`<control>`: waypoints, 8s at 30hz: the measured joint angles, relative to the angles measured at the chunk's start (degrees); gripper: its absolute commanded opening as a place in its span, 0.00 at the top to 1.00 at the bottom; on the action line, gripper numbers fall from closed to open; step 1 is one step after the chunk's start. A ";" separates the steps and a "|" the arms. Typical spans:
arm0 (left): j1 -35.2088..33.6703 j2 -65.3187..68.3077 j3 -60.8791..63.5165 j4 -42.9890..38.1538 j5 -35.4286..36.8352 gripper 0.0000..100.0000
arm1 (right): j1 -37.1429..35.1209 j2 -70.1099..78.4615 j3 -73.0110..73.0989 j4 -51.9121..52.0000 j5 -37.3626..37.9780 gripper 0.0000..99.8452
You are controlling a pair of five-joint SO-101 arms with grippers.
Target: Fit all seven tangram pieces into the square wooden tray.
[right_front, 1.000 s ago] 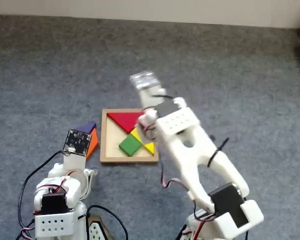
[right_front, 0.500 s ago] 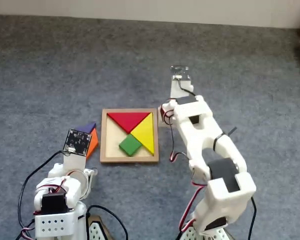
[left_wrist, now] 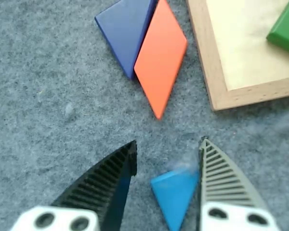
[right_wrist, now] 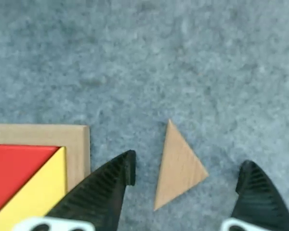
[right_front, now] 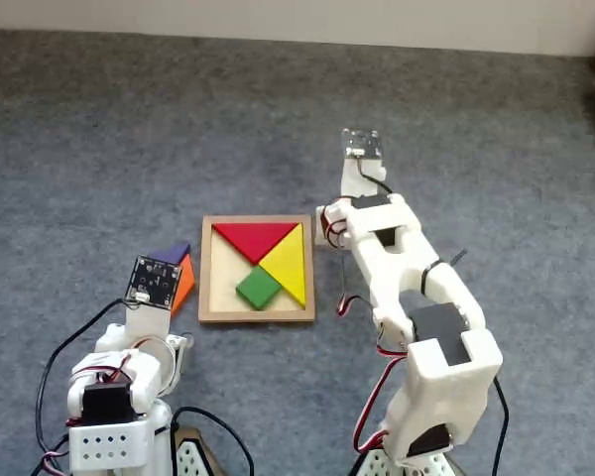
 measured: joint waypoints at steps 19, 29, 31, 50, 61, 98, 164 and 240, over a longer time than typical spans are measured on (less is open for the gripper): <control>0.00 0.00 0.00 0.00 0.00 0.79 | 1.14 -0.09 -0.44 -0.35 0.00 0.84; 0.00 0.00 0.00 0.00 0.00 0.79 | 1.05 0.00 -1.58 2.99 2.90 0.84; 0.00 0.00 0.00 0.00 0.00 0.79 | 0.97 0.00 -1.93 4.66 2.90 0.84; 0.00 0.00 0.00 0.00 0.00 0.79 | 0.88 -1.76 -1.85 8.53 4.66 0.93; 0.00 0.00 0.00 0.00 0.00 0.79 | -3.08 -19.60 4.66 12.84 16.00 0.93; 0.00 0.00 0.00 0.00 0.00 0.79 | -23.03 -23.21 18.20 9.41 38.59 0.78; 0.00 0.00 0.00 0.00 0.00 0.79 | -24.79 -20.13 17.49 3.43 16.26 1.00; 2.20 0.00 0.00 0.26 0.00 0.78 | 8.79 -103.21 69.27 19.96 15.91 0.99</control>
